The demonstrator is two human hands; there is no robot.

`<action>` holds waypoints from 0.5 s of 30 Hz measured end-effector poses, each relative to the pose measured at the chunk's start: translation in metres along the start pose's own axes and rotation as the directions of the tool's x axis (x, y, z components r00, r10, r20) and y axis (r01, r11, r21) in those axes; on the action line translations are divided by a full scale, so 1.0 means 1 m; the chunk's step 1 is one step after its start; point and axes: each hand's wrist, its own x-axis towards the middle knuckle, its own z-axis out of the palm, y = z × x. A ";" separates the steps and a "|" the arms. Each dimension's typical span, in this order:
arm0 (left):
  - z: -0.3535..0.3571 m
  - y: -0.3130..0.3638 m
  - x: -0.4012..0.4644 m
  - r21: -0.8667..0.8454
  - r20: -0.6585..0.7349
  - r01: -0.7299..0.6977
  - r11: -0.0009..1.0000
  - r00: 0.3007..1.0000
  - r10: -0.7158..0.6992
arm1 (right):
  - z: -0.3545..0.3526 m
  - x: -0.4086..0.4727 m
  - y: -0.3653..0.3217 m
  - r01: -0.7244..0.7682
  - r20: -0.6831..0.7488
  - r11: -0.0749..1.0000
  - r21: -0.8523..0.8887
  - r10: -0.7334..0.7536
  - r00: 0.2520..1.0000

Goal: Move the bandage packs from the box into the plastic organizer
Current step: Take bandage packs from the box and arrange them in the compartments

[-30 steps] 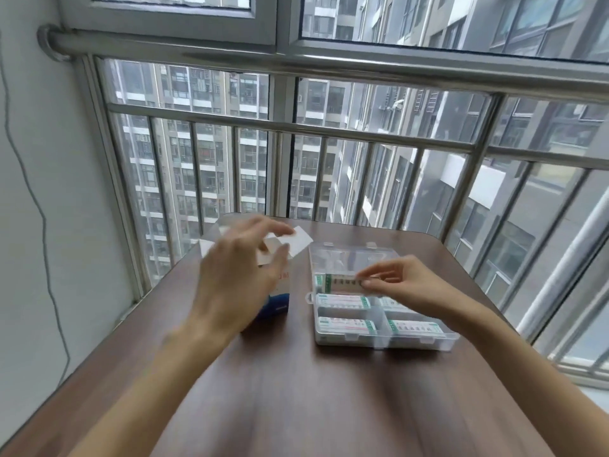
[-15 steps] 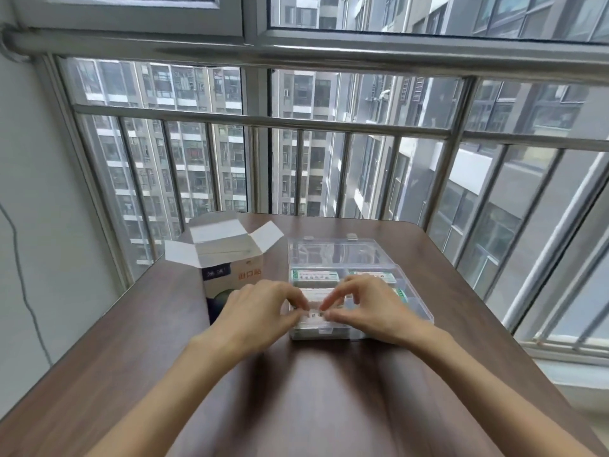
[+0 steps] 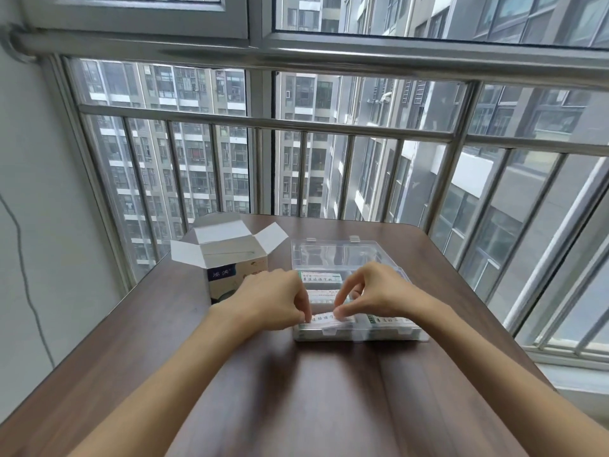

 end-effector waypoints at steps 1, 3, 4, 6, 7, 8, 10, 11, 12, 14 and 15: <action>0.001 0.000 -0.004 -0.007 -0.037 0.001 1.000 0.999 -0.001 | -0.003 -0.001 -0.002 0.007 -0.007 1.000 0.028 -0.006 1.000; 0.003 -0.005 -0.016 -0.074 -0.176 0.016 0.997 0.984 -0.029 | -0.012 -0.003 -0.006 0.007 -0.036 0.994 0.105 -0.004 0.999; 0.004 -0.008 -0.023 -0.150 -0.262 0.023 0.988 0.963 -0.062 | -0.016 -0.004 -0.009 0.008 -0.057 0.991 0.132 -0.001 0.998; 0.005 -0.014 -0.040 -0.344 -0.439 0.012 0.939 0.882 -0.172 | -0.023 -0.004 -0.016 0.029 -0.095 0.985 0.167 -0.013 0.995; 0.004 -0.019 -0.048 -0.424 -0.537 -0.008 0.906 0.808 -0.244 | -0.025 -0.004 -0.022 0.055 -0.116 0.982 0.182 -0.034 0.993; 0.002 -0.025 -0.053 -0.468 -0.638 -0.044 0.883 0.708 -0.303 | -0.025 -0.002 -0.027 0.094 -0.146 0.978 0.186 -0.067 0.987; -0.004 -0.041 -0.061 -0.494 -0.775 -0.100 0.864 0.500 -0.386 | -0.018 0.004 -0.042 0.209 -0.229 0.964 0.166 -0.169 0.959; -0.006 -0.048 -0.061 -0.530 -0.785 -0.103 0.842 0.436 -0.440 | -0.012 0.008 -0.049 0.270 -0.261 0.952 0.141 -0.227 0.938; -0.008 -0.057 -0.061 -0.595 -0.754 -0.093 0.798 0.410 -0.514 | -0.004 0.012 -0.059 0.323 -0.277 0.942 0.094 -0.287 0.917; -0.010 -0.071 -0.052 -0.799 -0.543 -0.048 0.600 0.488 -0.684 | 0.014 0.022 -0.070 0.376 -0.283 0.917 -0.132 -0.398 0.873; -0.010 -0.075 -0.048 -0.885 -0.390 -0.014 0.465 0.566 -0.727 | 0.022 0.027 -0.073 0.371 -0.272 0.885 -0.281 -0.444 0.853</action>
